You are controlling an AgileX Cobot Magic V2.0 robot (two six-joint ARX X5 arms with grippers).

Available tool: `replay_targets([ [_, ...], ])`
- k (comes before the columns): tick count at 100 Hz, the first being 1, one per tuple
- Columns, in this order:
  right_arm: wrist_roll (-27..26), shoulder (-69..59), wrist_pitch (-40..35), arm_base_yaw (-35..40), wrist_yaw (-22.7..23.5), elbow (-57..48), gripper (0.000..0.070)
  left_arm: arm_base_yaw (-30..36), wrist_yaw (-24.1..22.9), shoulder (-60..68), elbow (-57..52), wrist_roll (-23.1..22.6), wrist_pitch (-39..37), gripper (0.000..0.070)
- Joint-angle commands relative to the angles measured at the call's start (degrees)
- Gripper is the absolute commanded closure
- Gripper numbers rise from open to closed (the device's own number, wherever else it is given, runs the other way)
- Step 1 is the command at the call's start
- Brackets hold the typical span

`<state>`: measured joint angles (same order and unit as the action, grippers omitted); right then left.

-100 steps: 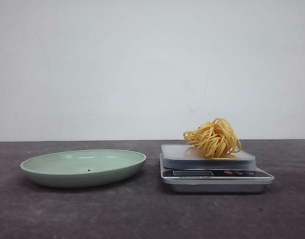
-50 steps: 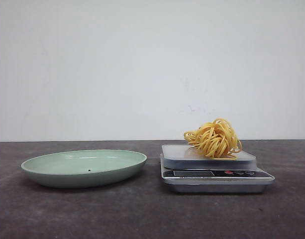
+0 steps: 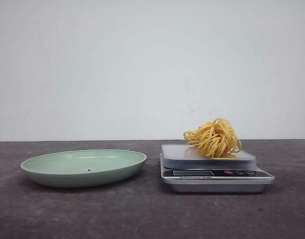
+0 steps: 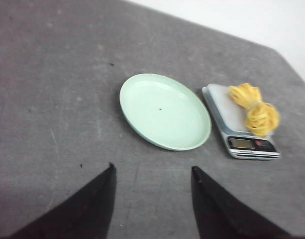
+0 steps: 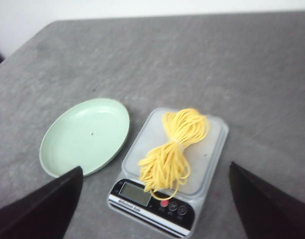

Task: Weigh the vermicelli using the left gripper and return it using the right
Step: 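Withdraw the left gripper, leaving the vermicelli on the scale, then lower the right gripper onto the vermicelli on the scale and grasp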

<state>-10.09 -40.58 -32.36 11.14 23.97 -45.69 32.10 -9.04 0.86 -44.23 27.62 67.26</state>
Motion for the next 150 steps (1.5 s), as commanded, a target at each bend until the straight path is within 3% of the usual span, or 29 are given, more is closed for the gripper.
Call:
replay_targets([
  [1, -3.19, -3.26, 1.44, 1.79, -0.52, -1.14, 0.0095, 0.24, -0.04, 0.39, -0.26, -1.22, -2.23, 0.0431],
  [19, -5.88, -14.45, 4.11, 7.37, -3.56, -2.95, 0.0095, 0.26, -1.84, 0.94, -0.07, -4.24, -6.54, 0.0431],
  [42, -6.23, -30.36, 4.17, 13.42, -6.69, -11.28, 0.0095, 0.26, -2.49, 1.07, -0.07, -4.5, -6.36, 0.0431],
  [71, -8.59, -44.72, -1.77, 14.71, -10.82, -22.84, 0.0098, 0.26, -0.98, 1.07, -0.07, -4.48, -5.05, 0.0431],
  [85, -8.59, -49.31, -4.13, 14.71, -13.6, -24.98, 0.0153, 0.26, -1.01, 1.07, -0.07, -4.48, -5.05, 0.0431],
  [125, -8.92, -58.05, -3.02, 14.6, -16.76, -25.07, 0.0166, 0.26, -0.66, 1.05, -0.07, -4.5, -4.98, 0.0431],
  [150, -10.38, -58.77, -0.66, 14.58, -16.96, -25.09, 0.0272, 0.26, -0.09, 1.07, -0.07, -4.48, -4.63, 0.0431],
])
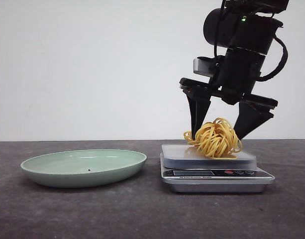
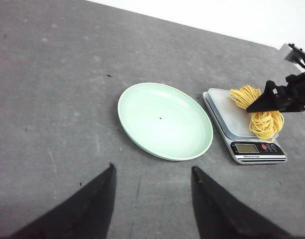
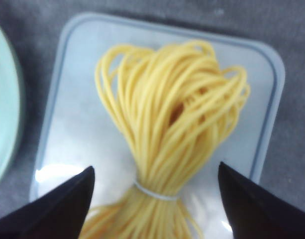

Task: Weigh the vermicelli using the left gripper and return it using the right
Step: 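Lower the right gripper onto the vermicelli on the scale and grasp, then lift the bundle with the right gripper and carry it over the plate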

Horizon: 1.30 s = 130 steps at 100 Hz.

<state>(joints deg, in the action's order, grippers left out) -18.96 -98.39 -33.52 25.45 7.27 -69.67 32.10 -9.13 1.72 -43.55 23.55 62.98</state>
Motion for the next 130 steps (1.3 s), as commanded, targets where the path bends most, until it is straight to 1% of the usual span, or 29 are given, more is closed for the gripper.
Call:
replay_targets([
  [1, -1.53, -0.96, 0.5, 0.26, -0.26, -1.11, 0.0285, 0.26, 0.0, 0.22, -0.74, -0.42, -0.33, 0.0431],
  [6, -1.6, -0.96, 0.46, 0.26, -0.26, -1.11, 0.0346, 0.26, 0.02, 0.22, -0.74, -0.39, -0.26, 0.0431],
  [13, -1.66, -0.96, 0.35, 0.24, -0.26, -1.11, 0.0388, 0.26, 0.04, 0.22, -0.74, -0.37, 0.02, 0.0431],
  [16, -1.68, -0.96, 0.35, 0.24, -0.26, -1.11, 0.0416, 0.26, 0.04, 0.22, -0.74, -0.35, 0.11, 0.0431],
  [22, -1.77, -0.96, 0.35, 0.24, -0.26, -1.11, 0.0529, 0.26, 0.07, 0.22, -0.74, -0.35, 0.31, 0.0431],
  [28, -1.77, -0.96, 0.31, 0.26, -0.26, -1.11, 0.0687, 0.26, 0.13, 0.2, -0.74, -0.35, 0.5, 0.0431],
  [29, -1.77, -0.96, 0.31, 0.26, -0.26, -1.11, 0.07, 0.26, 0.15, 0.22, -0.74, -0.35, 0.5, 0.0431],
  [40, -2.05, -0.96, 0.44, 0.31, -1.81, -1.16, 0.07, 0.26, 0.15, 0.2, -0.74, -0.35, 0.55, 0.0431],
  [55, -2.03, -0.48, 0.46, 0.28, -1.95, -1.6, 0.07, 0.26, 0.15, 0.2, -0.74, -0.35, 0.52, 0.0431],
  [71, -1.64, 3.39, 0.72, 1.01, -1.73, -2.51, 0.07, 0.26, 0.15, 0.2, -0.74, -0.33, 0.5, 0.0431],
  [84, -1.68, 7.89, 2.38, 3.58, 0.48, -2.86, 0.07, 0.26, 0.13, 0.2, -0.74, -0.33, 0.39, 0.0431],
  [91, -1.97, 9.75, 3.32, 5.66, 3.26, -3.17, 0.07, 0.26, 0.13, 0.2, -0.74, -0.31, 0.37, 0.0431],
  [96, -3.08, 10.69, 4.07, 7.58, 5.16, -3.21, 0.07, 0.26, 0.13, 0.2, -0.74, -0.31, 0.35, 0.0431],
  [105, -4.74, 11.1, 6.93, 11.67, 6.67, -3.21, 0.07, 0.26, 0.13, 0.2, -0.74, -0.33, 0.28, 0.0431],
  [121, -7.85, 9.9, 15.78, 18.25, 6.27, -3.21, 0.07, 0.26, 0.13, 0.2, -0.74, -0.33, 0.26, 0.0431],
  [130, -10.45, 7.8, 20.48, 20.28, 6.12, -3.21, 0.07, 0.26, 0.13, 0.2, -0.74, -0.33, 0.26, 0.0431],
])
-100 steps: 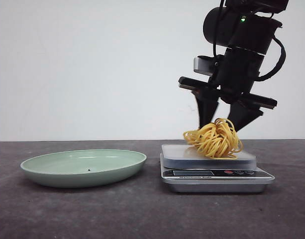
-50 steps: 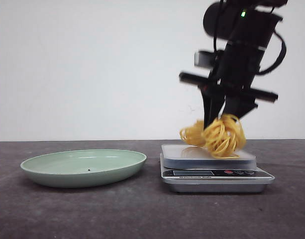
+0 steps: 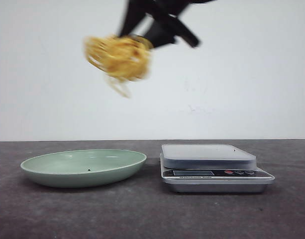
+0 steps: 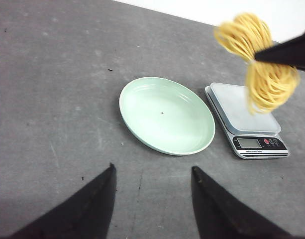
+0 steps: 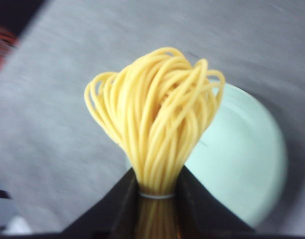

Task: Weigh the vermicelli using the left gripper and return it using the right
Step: 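Lift the bundle with the right gripper and carry it over the plate, then lower the bundle onto the green plate and open the right gripper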

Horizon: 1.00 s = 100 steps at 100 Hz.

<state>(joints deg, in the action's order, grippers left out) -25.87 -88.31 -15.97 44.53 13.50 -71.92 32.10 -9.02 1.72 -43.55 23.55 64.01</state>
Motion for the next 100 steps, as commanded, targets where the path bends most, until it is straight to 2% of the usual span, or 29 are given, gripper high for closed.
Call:
replay_targets([
  [1, -3.8, -2.54, 3.34, 1.29, -0.11, -0.96, 0.07, 0.26, 0.02, 0.2, -0.74, -0.33, -0.76, 0.0431],
  [11, -5.51, -6.21, 7.06, 1.9, -0.09, -1.16, 0.07, 0.26, 0.02, 0.2, -0.74, -0.09, -0.81, 0.0431],
  [22, -5.73, -11.5, 6.69, 1.7, 0.02, -3.67, 0.07, 0.26, 0.04, 0.2, -0.74, -0.09, -0.96, 0.0431],
  [56, -3.96, -26.67, -2.6, 0.92, -0.11, -17.66, 0.07, 0.26, 0.09, 0.2, -0.74, 0.11, -0.74, 0.0431],
  [77, -2.67, -29.14, -7.54, 0.15, -2.82, -18.1, 0.07, 0.26, 0.04, 0.2, -0.74, 0.07, -0.83, 0.0431],
  [100, 0.66, -29.35, -9.05, -0.04, -2.58, -18.1, 0.07, 0.26, 0.04, 0.2, -0.74, 0.04, -0.81, 0.0431],
])
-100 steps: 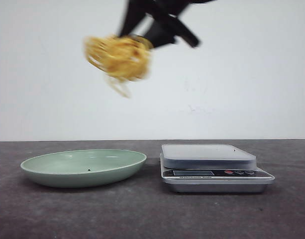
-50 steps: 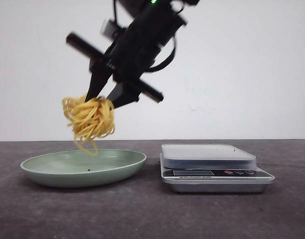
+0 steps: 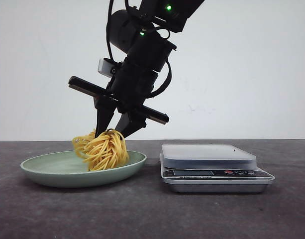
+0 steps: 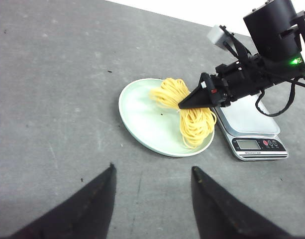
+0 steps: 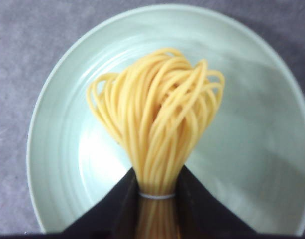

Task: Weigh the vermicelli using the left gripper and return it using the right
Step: 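Lower the bundle onto the green plate and open the right gripper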

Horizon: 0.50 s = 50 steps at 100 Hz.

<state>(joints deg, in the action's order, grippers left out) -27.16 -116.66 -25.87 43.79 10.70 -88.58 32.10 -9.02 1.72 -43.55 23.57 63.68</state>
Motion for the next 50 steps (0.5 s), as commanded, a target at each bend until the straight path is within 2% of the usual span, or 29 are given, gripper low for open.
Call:
replay_targets([
  [1, 1.97, -1.01, 0.9, 0.7, 0.22, -1.44, 0.07, 0.26, 0.04, 0.2, -0.74, 0.02, -0.48, 0.0431],
  [6, 1.97, -0.98, 0.92, 0.7, 0.17, -1.44, 0.0664, 0.26, 0.04, 0.2, -0.74, 0.02, -0.48, 0.0431],
  [14, 2.08, -1.01, 1.07, 0.7, 0.31, -1.44, 0.0459, 0.26, 0.04, 0.2, -0.74, 0.0, -0.46, 0.0431],
  [19, 2.32, -1.01, 1.57, 0.7, 0.57, -1.44, 0.0382, 0.26, 0.04, 0.2, -0.74, 0.0, -0.46, 0.0431],
  [34, 2.16, -0.39, 4.26, 0.66, 1.53, -1.7, 0.0373, 0.26, 0.04, 0.2, -0.74, -0.15, -0.42, 0.0431],
  [50, 4.37, 3.61, 1.31, -0.22, 1.27, -3.3, 0.0373, 0.26, 0.04, 0.2, -0.74, -0.17, -0.42, 0.0431],
])
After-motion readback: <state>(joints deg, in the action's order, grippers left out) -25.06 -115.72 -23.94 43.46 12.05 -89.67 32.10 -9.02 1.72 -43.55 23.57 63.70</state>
